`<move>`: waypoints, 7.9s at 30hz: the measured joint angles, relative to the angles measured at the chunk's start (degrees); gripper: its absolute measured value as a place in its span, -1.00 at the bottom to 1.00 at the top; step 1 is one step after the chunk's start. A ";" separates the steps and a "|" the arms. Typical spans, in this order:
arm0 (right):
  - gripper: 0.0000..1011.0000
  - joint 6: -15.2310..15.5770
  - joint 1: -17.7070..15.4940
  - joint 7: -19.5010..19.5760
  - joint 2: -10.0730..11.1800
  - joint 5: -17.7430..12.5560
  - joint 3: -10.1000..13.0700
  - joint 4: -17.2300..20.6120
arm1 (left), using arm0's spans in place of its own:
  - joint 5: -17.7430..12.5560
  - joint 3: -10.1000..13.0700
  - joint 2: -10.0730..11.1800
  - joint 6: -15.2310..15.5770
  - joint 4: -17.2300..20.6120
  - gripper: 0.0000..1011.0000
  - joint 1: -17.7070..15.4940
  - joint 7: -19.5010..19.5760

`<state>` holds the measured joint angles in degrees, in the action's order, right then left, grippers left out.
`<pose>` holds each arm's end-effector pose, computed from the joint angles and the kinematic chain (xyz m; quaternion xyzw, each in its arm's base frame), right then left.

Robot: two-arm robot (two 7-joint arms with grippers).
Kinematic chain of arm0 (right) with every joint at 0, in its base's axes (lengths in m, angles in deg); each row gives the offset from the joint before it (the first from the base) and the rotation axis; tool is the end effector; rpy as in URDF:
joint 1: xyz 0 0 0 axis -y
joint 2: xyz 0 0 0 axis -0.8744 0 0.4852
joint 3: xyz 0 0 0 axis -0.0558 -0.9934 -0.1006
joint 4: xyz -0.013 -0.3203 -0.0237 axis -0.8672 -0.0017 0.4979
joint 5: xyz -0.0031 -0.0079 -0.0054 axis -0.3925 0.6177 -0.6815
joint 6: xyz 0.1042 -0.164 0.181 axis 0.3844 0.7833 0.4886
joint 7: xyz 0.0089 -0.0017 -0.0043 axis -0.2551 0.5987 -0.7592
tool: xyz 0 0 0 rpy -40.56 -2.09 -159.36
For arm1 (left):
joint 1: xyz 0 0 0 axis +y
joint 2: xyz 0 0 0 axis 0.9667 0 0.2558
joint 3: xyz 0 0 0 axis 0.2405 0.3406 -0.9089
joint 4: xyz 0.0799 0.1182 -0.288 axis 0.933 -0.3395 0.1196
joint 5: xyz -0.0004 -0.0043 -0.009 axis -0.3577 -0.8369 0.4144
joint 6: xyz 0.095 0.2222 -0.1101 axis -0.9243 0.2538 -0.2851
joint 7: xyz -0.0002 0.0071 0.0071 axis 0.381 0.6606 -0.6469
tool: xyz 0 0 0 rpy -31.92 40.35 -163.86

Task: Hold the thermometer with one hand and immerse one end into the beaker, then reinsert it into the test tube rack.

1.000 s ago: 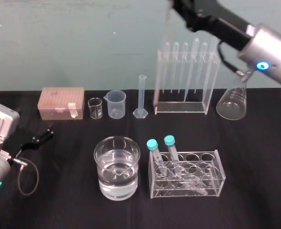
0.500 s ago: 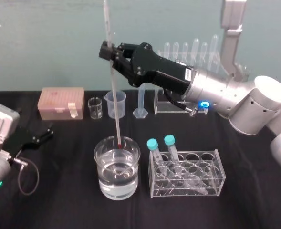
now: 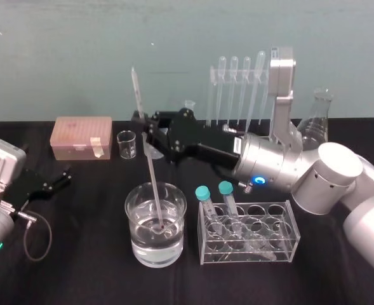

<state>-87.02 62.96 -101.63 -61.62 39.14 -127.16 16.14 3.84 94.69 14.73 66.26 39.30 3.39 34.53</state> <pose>0.4228 0.0059 -0.2419 0.1100 -0.0130 -0.1180 0.9868 0.3223 0.1119 -0.3192 0.1414 -0.1326 0.5799 0.7913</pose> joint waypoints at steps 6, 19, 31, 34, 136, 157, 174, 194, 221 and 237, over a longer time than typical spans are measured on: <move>-0.90 -0.22 -0.93 -0.10 -0.09 0.69 0.05 -0.59 | 0.00 0.00 0.00 0.00 0.00 0.99 0.00 0.00; -0.90 -0.19 -1.40 -0.48 -0.93 1.25 0.78 -1.76 | 0.00 0.00 0.00 0.00 0.00 0.99 0.00 0.00; -0.90 0.10 -1.48 -0.76 -1.27 1.39 0.99 -2.21 | 0.00 0.00 0.00 0.00 0.00 0.99 0.00 0.00; -0.90 0.24 -1.48 -0.78 -1.41 1.40 1.04 -2.40 | 0.00 0.00 0.00 0.00 0.00 0.99 0.00 0.00; -0.90 0.93 -1.74 -1.71 -0.71 0.92 0.46 -1.23 | 0.00 0.00 0.00 0.00 0.00 0.99 0.00 0.00; -0.90 0.98 -2.10 -1.49 -0.48 0.89 0.41 -0.72 | 0.00 0.00 0.00 0.00 0.00 0.99 0.00 0.00; -0.90 0.96 -2.17 -1.27 -0.46 0.86 0.44 -0.60 | 0.00 0.00 0.00 0.00 0.00 0.99 0.00 0.00; -0.90 0.92 -2.31 -1.10 -0.37 0.95 0.50 -0.27 | 0.00 0.00 0.00 0.00 0.00 0.99 0.00 0.00; -0.90 0.83 -3.27 -0.25 0.46 1.43 0.70 1.22 | 0.00 0.00 0.00 0.00 0.00 0.99 0.00 0.00; -0.90 0.70 -3.19 -0.23 0.22 1.47 0.81 1.00 | 0.00 0.00 0.00 0.00 0.00 0.99 0.00 0.00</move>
<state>-86.32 59.77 -101.86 -61.40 40.60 -126.34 17.14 3.84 94.70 14.73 66.26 39.30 3.39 34.53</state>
